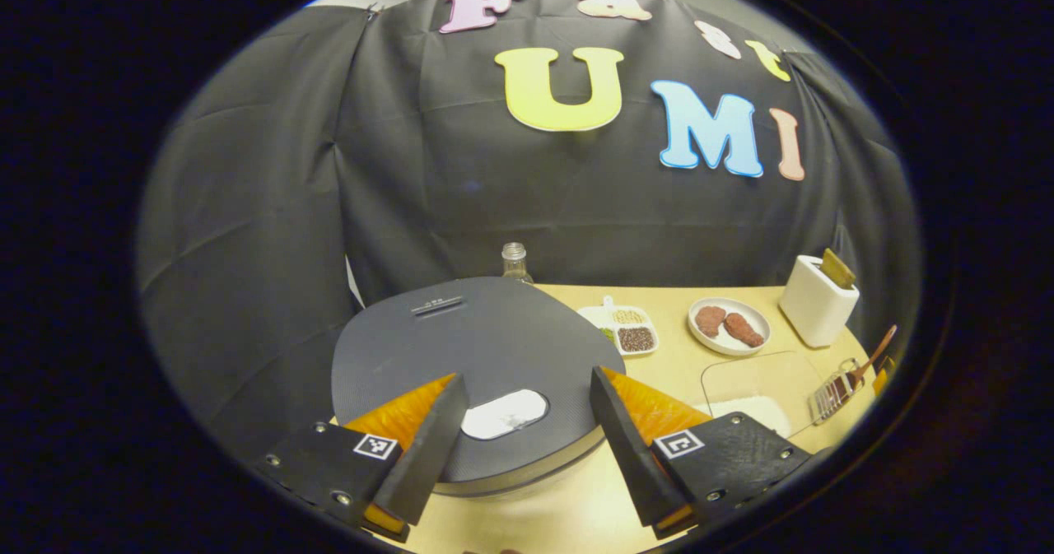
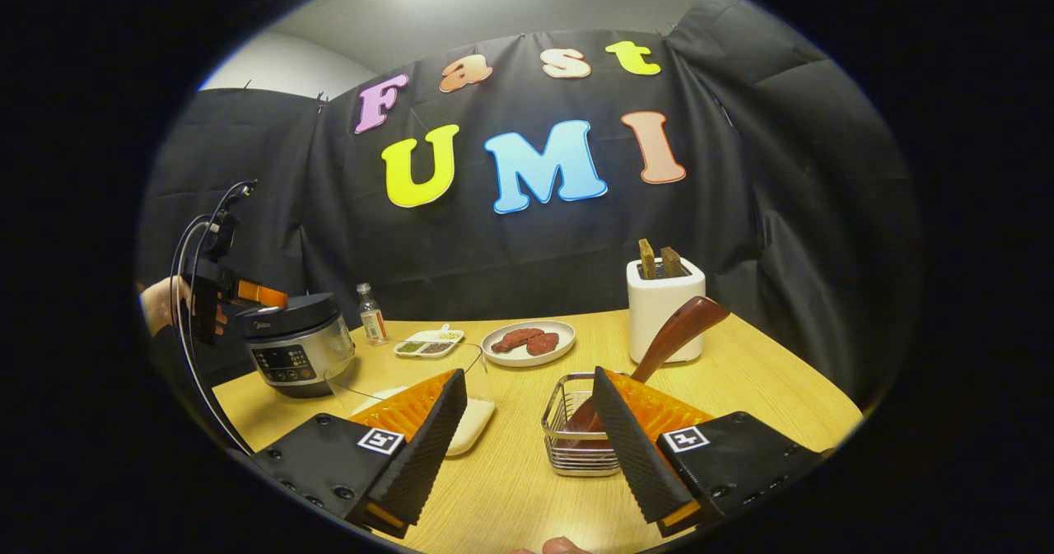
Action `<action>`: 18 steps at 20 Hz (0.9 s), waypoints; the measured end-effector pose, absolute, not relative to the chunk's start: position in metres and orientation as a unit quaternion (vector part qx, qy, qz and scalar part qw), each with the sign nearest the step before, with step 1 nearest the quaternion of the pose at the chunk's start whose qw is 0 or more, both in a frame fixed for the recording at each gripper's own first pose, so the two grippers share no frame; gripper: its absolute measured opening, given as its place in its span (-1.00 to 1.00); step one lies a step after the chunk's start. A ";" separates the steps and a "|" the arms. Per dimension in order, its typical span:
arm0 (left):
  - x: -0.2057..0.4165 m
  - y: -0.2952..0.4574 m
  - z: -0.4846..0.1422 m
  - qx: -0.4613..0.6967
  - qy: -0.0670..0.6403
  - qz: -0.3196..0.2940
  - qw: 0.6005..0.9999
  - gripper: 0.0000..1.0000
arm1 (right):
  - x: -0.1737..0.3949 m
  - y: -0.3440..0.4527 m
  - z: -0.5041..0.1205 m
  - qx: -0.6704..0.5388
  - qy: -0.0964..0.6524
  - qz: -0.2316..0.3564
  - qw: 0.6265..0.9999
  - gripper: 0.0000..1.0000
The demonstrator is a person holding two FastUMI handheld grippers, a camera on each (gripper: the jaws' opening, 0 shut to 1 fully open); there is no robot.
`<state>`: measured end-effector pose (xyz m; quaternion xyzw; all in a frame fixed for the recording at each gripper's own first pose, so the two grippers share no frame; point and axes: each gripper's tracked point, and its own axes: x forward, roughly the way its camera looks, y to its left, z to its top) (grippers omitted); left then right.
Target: Close the left gripper, press the button to open the rice cooker; take a wooden spoon from the chopstick holder with the right hand, scoop a spoonful of rice and pour it into the rice cooker, then put the wooden spoon back into the chopstick holder.
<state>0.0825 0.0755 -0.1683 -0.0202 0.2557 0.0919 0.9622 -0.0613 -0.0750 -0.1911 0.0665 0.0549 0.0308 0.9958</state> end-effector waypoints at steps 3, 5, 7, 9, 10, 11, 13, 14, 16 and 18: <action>0.084 0.077 -0.167 -0.013 0.250 0.089 0.964 0.94 | -0.062 -0.077 -0.195 0.067 0.057 0.025 0.996 0.96; 0.084 0.079 -0.164 -0.016 0.242 0.090 0.966 0.95 | -0.062 -0.077 -0.196 0.076 0.060 0.025 0.995 0.96; 0.083 0.077 -0.163 -0.011 0.232 0.090 0.968 0.93 | -0.062 -0.081 -0.194 0.076 0.062 0.019 0.995 0.96; 0.081 0.076 -0.152 -0.001 0.215 0.097 0.972 0.92 | -0.061 -0.088 -0.188 0.066 0.058 0.006 0.996 0.96; 0.084 0.072 -0.140 -0.001 0.195 0.099 0.976 0.90 | -0.059 -0.091 -0.183 0.063 0.055 0.000 0.996 0.96; 0.085 0.062 -0.123 -0.001 0.166 0.093 0.982 0.87 | -0.058 -0.092 -0.180 0.061 0.056 -0.004 0.997 0.96; 0.084 0.038 -0.104 0.009 0.124 0.082 0.989 0.86 | -0.057 -0.095 -0.169 0.056 0.051 -0.012 0.997 0.96; 0.081 0.024 -0.092 0.015 0.104 0.074 0.992 0.86 | -0.058 -0.097 -0.158 0.055 0.040 -0.018 0.998 0.96; 0.073 -0.004 -0.069 0.014 0.064 0.052 0.996 0.85 | -0.057 -0.101 -0.136 0.057 0.017 -0.029 0.998 0.95; 0.061 -0.029 -0.048 0.017 0.035 0.031 0.999 0.86 | -0.056 -0.100 -0.119 0.057 0.008 -0.035 0.998 0.95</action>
